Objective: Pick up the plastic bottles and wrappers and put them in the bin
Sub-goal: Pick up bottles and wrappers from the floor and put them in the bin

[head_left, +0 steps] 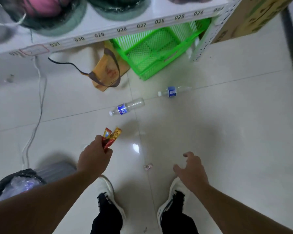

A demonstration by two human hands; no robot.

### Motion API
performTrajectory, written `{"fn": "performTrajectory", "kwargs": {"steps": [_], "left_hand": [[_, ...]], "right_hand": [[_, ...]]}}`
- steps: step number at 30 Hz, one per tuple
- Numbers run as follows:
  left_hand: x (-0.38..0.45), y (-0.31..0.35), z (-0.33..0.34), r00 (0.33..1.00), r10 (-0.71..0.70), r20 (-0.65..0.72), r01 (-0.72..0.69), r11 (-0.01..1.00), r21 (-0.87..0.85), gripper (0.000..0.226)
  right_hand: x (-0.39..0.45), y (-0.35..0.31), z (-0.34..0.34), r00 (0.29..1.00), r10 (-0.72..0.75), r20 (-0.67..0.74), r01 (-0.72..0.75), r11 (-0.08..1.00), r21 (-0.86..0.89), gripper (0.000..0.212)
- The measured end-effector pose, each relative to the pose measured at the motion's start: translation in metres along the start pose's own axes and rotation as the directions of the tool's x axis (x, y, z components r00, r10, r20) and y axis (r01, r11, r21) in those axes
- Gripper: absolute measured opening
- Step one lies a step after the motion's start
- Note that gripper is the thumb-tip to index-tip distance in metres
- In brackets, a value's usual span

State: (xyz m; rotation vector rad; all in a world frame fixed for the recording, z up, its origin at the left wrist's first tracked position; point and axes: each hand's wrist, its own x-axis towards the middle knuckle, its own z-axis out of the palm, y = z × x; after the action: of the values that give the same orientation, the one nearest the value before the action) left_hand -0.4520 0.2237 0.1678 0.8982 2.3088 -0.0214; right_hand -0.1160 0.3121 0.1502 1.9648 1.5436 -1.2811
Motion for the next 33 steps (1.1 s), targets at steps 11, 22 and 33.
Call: {"fn": "performTrajectory", "kwargs": {"steps": [11, 22, 33], "left_hand": [[0.087, 0.089, 0.017, 0.975, 0.219, 0.031, -0.219, 0.976, 0.001, 0.035], [0.313, 0.035, 0.161, 0.925, 0.363, -0.114, -0.312, 0.895, 0.319, 0.090], [0.232, 0.052, 0.104, 0.989, 0.147, -0.015, -0.144, 0.981, 0.129, 0.058]], "right_hand": [[0.088, -0.042, -0.092, 0.993, -0.108, -0.057, 0.094, 0.973, -0.212, 0.088], [0.407, -0.119, -0.044, 0.860, -0.497, -0.110, 0.306, 0.678, -0.668, 0.105], [0.293, -0.078, -0.030, 0.939, -0.343, -0.027, 0.292, 0.836, -0.465, 0.062]]}}
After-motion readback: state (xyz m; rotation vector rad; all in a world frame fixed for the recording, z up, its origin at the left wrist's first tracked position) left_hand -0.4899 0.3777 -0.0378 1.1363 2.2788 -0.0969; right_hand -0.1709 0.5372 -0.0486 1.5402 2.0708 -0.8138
